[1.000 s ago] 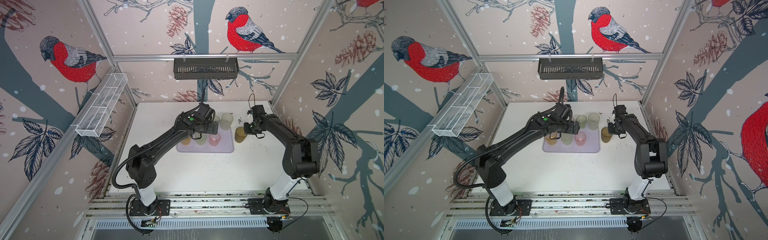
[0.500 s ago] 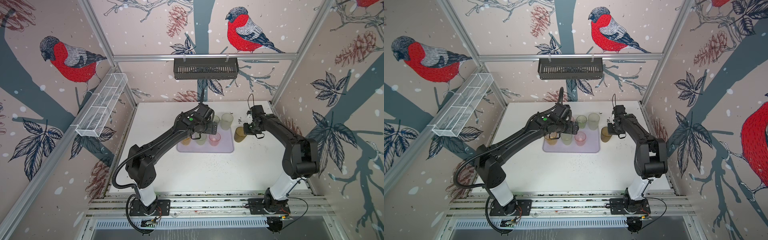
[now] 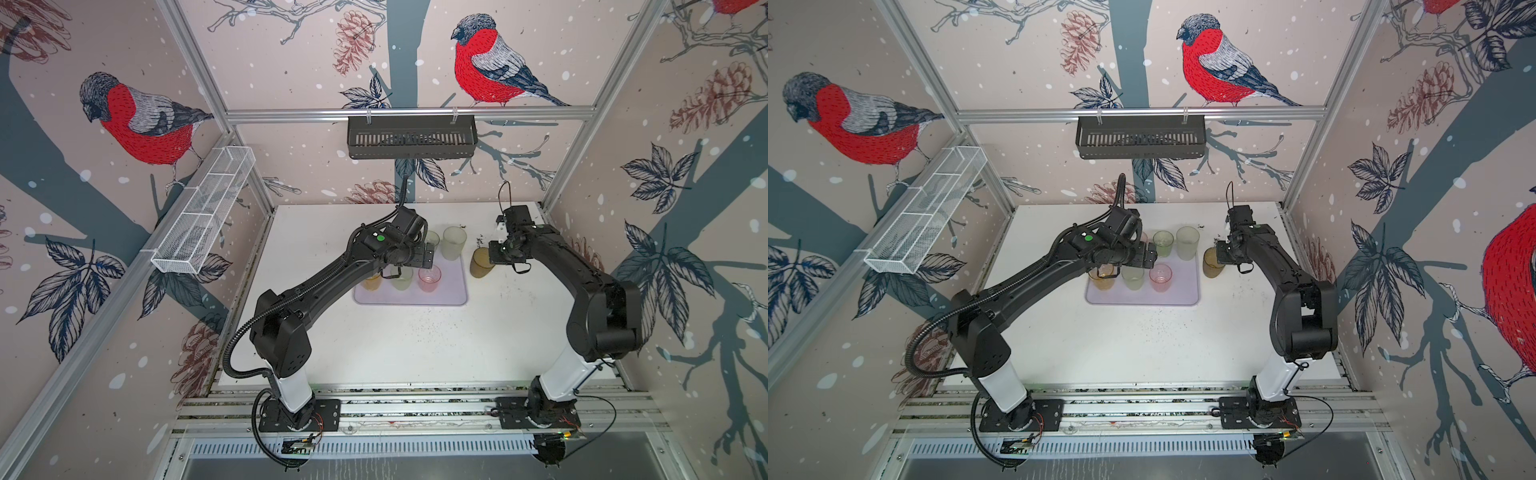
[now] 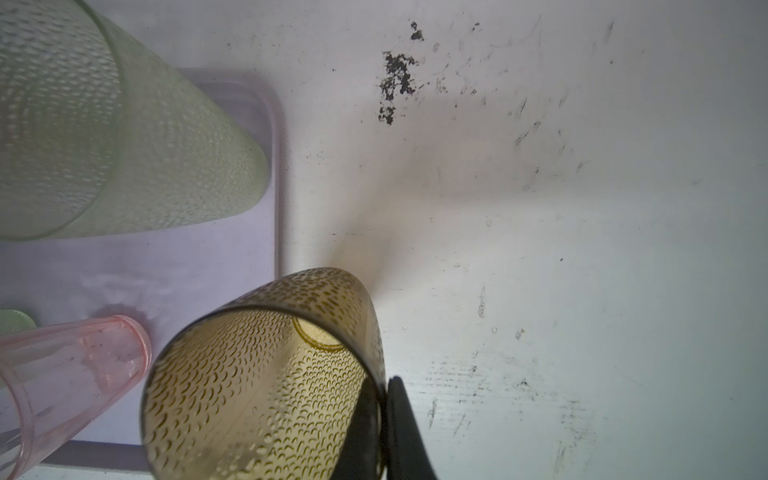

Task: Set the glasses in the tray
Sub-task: 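Close the right gripper on the olive dotted glass rim, then slide the olive dotted glass with the right gripper onto the tray corner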

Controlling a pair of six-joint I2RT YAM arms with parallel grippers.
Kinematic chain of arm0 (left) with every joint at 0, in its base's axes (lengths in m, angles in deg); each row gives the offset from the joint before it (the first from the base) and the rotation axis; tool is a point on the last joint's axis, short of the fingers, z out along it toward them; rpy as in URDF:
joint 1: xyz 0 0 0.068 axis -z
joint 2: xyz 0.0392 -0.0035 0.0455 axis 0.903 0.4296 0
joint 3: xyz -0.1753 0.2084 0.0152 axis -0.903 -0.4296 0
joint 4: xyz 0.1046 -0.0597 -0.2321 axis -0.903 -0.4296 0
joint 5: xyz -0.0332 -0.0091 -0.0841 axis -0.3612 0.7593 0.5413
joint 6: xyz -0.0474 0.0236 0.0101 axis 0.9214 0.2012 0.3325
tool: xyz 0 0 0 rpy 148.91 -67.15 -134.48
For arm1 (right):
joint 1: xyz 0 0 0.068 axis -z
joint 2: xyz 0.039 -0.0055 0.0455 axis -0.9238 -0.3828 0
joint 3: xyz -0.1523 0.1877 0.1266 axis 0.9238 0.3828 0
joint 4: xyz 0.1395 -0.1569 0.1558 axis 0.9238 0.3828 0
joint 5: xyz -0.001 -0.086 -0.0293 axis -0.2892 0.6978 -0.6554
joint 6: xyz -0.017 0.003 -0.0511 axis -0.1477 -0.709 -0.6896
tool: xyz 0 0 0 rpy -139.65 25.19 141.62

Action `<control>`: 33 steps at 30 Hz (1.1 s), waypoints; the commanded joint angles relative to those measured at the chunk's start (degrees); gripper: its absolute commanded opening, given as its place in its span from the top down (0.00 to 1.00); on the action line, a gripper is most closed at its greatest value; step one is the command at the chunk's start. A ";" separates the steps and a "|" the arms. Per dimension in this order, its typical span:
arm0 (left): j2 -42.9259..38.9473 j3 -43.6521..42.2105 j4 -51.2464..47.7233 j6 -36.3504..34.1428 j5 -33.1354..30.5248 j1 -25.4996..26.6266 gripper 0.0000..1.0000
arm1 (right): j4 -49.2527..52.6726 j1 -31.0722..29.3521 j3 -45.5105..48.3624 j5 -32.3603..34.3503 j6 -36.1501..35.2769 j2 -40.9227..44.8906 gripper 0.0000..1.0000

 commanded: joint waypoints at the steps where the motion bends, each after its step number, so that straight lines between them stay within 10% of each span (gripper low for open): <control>1: -0.71 -0.30 1.08 0.65 -0.53 -0.01 0.02 | 1.69 -0.18 -0.69 0.66 -1.08 0.89 0.97; 33: -3.59 -2.87 1.94 1.76 -1.53 -0.43 0.02 | 6.04 -9.46 -2.54 3.32 -0.19 2.34 0.97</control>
